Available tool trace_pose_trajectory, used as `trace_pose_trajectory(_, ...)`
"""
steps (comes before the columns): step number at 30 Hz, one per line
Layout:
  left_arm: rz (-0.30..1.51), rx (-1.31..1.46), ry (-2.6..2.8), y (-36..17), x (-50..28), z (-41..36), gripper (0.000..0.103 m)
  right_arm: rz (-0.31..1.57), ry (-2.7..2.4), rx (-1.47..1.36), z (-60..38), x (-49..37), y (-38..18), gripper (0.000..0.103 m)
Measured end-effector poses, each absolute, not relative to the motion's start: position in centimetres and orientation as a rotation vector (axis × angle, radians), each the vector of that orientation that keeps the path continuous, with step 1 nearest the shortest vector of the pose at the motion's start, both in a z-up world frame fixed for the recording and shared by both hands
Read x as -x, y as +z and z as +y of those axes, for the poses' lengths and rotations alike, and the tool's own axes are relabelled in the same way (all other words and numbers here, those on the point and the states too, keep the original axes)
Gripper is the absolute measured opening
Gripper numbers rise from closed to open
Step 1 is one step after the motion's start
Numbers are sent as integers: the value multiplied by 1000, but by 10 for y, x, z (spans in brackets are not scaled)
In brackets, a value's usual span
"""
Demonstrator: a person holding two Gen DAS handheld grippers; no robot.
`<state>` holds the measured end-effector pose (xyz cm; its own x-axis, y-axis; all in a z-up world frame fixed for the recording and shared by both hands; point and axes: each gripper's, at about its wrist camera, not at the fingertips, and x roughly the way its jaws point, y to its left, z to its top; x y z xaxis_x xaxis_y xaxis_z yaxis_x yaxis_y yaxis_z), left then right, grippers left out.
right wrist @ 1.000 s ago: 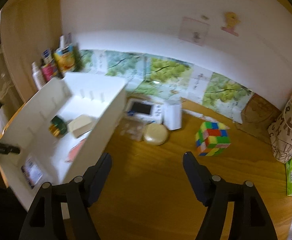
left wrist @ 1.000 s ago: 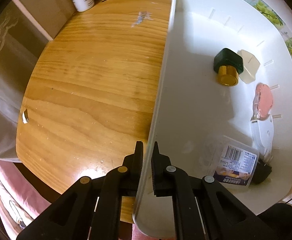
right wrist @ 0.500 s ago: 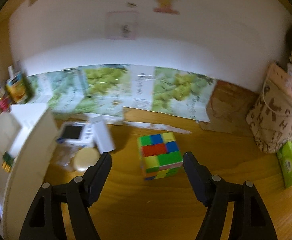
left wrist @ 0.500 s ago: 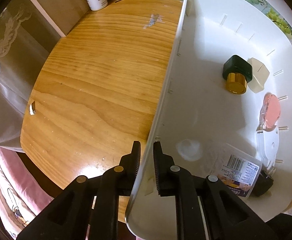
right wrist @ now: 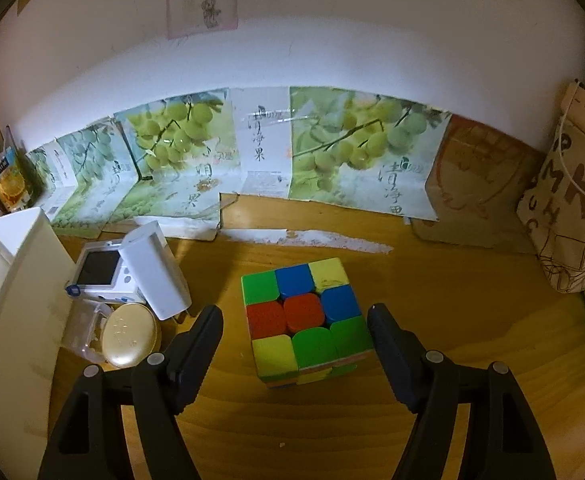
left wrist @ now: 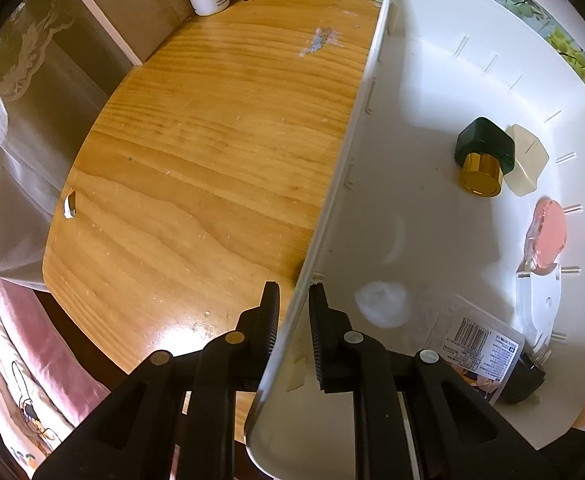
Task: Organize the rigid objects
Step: 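Move the right tool to the Rubik's cube and grasp it, then lift the Rubik's cube into the white tray and release it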
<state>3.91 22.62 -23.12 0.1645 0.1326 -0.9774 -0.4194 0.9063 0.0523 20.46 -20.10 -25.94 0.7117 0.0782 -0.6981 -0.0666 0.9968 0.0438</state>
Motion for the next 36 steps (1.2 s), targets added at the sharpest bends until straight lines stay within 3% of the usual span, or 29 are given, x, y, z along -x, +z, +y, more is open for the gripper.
trace_pose_trajectory(3, 1353, 253, 401, -233, -40, 227, 16, 787, 86, -20, -200, -207, -263, 75)
trace_pose_trajectory(7, 1365, 241, 394, -235, -42, 227, 16, 786, 78, -22, -202, -206, -264, 57)
trace_pose_trajectory(19, 1393, 161, 353, -241, -51, 218, 15, 749, 87, -5, -194, -187, -245, 56)
trace_pose_trajectory(36, 1422, 63, 175, -244, -61, 213, 7, 652, 144, 34, -127, -108, -175, 56)
